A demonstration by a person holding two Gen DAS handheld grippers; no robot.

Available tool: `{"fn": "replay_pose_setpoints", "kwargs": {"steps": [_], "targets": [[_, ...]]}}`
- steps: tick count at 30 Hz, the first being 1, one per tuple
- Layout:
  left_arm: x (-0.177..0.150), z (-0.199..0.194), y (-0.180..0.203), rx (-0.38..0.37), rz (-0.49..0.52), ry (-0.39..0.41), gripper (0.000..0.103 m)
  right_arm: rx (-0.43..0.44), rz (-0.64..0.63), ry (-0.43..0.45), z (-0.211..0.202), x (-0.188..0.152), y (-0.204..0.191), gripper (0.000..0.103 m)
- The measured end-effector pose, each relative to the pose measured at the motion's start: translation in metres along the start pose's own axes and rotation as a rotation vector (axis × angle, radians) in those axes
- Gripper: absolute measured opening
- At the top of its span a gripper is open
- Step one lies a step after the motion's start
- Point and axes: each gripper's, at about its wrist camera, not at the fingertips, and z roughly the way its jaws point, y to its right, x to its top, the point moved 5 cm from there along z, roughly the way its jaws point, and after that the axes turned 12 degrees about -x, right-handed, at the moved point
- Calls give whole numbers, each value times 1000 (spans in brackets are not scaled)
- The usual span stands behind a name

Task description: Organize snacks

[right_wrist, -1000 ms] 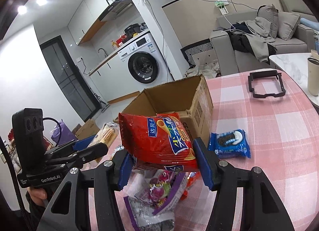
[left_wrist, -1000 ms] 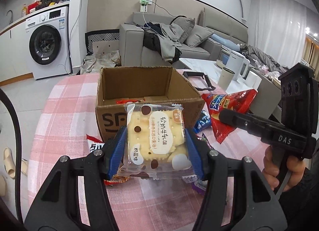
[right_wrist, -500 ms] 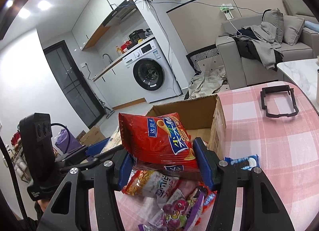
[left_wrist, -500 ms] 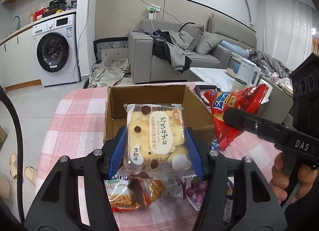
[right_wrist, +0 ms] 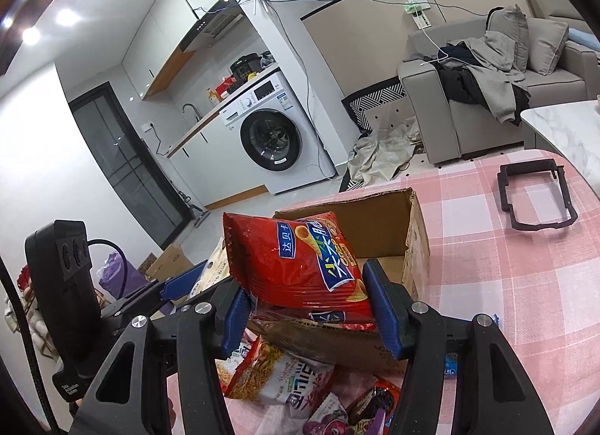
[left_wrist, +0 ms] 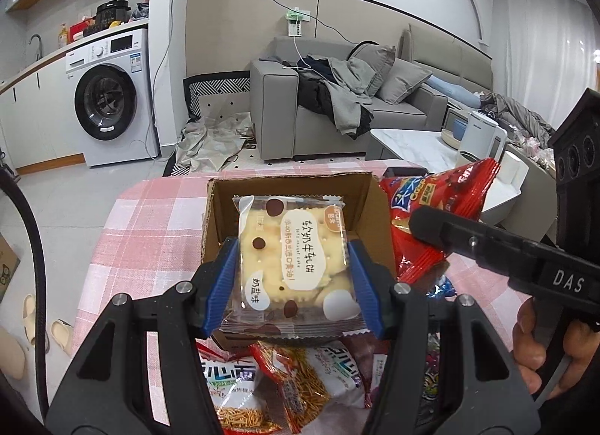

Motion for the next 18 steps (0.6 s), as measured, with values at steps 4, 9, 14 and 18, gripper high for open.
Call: {"fn": "replay_pose_setpoints", "kwargs": {"steps": [4,9,14,18], "targets": [[3,19,-8,7,-16,-11,55,-3,2,-9,9,1,1,58],[3,39,-17,14,-21,-20,55,-15,7,-19,20,2,3,58],[3,56,-25,22,-22,-26,55,-26,-4,-27,29,3,2,58],[6,71,-31,28,-24,-35,55,-26,-2,-40,37,3,3,58]]}}
